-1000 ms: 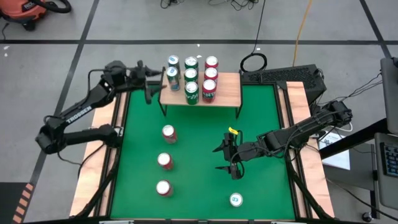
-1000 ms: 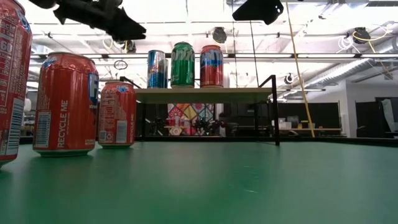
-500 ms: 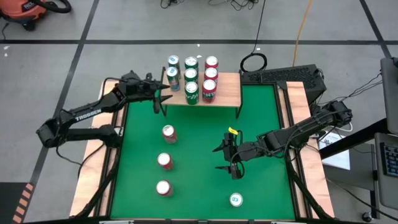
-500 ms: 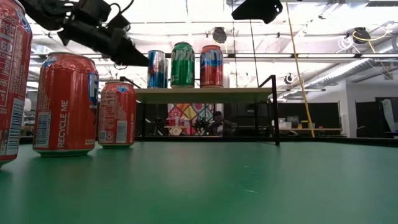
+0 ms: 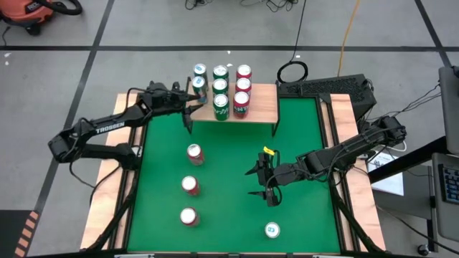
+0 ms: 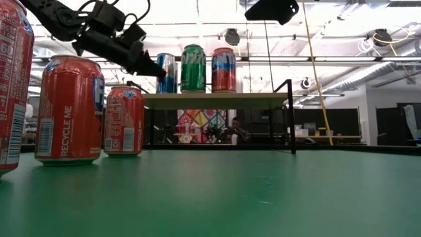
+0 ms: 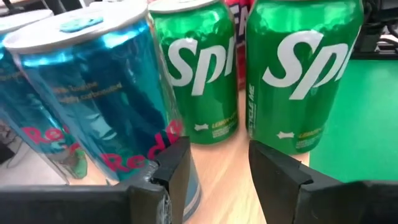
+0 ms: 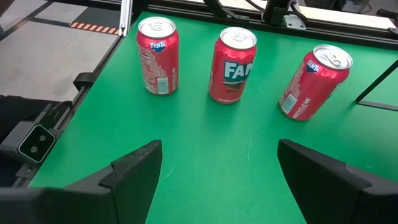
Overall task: Place canned beverage on shelf
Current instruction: Put the blue soda can on the shelf aligned with the other blue soda can
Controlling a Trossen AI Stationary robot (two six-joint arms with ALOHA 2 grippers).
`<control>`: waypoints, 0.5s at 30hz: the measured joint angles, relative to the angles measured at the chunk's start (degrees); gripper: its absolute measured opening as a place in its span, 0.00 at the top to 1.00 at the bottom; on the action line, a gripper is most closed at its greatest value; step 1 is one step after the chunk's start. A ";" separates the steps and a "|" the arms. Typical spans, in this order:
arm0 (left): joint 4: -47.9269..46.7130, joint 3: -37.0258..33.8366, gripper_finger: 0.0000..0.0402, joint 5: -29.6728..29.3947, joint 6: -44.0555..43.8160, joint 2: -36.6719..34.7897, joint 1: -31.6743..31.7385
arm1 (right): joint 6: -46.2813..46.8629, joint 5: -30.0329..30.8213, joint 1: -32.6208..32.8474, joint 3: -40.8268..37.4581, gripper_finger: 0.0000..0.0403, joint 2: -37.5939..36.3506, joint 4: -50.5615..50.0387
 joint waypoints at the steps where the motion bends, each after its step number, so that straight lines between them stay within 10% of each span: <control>1: 0.24 0.00 0.60 0.00 -0.01 0.10 0.00 | -0.02 0.00 0.00 0.00 0.22 0.00 0.02; 15: 2.56 0.02 0.60 -1.36 -0.03 0.24 0.00 | 0.11 0.02 0.00 0.00 0.22 0.00 -0.14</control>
